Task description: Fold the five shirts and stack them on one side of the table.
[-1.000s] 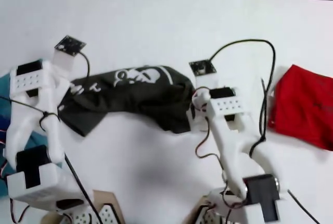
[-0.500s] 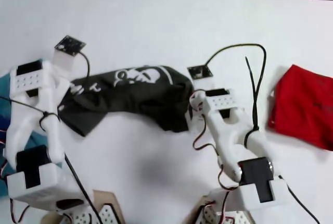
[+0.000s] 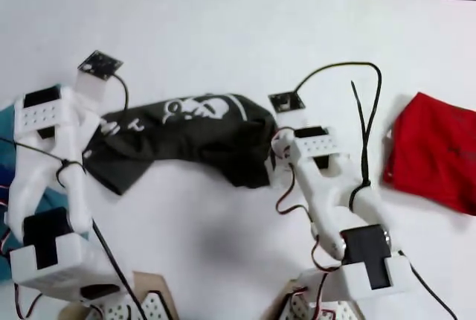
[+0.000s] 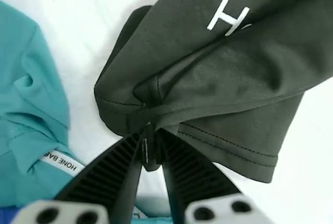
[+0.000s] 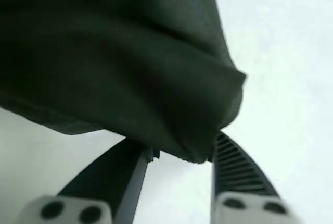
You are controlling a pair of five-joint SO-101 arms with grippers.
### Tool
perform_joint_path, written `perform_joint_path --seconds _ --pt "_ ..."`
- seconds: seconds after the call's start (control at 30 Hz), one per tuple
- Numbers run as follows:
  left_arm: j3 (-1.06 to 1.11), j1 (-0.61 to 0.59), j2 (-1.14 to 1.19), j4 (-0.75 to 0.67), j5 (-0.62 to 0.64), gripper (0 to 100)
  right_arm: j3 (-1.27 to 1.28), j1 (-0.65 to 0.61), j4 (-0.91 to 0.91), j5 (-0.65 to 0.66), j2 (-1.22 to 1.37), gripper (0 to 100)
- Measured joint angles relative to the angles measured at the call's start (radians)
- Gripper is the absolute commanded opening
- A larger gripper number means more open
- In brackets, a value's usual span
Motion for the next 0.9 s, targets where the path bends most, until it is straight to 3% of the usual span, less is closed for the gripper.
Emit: perform_joint_path --seconds 0.3,0.53,0.7,0.9 --pt "0.000 0.000 0.000 0.000 0.000 2 -0.015 0.049 -0.006 0.018 0.000 2.0" --pt "-0.008 0.011 0.000 0.009 0.000 2 -0.278 0.051 0.207 0.133 0.000 2.0" --pt "-0.143 0.048 0.000 0.138 0.002 2 -0.531 0.051 0.393 0.226 -0.041 2.0" --pt "-0.453 0.078 0.000 0.377 0.002 2 -0.723 0.051 0.427 0.272 -0.129 2.0"
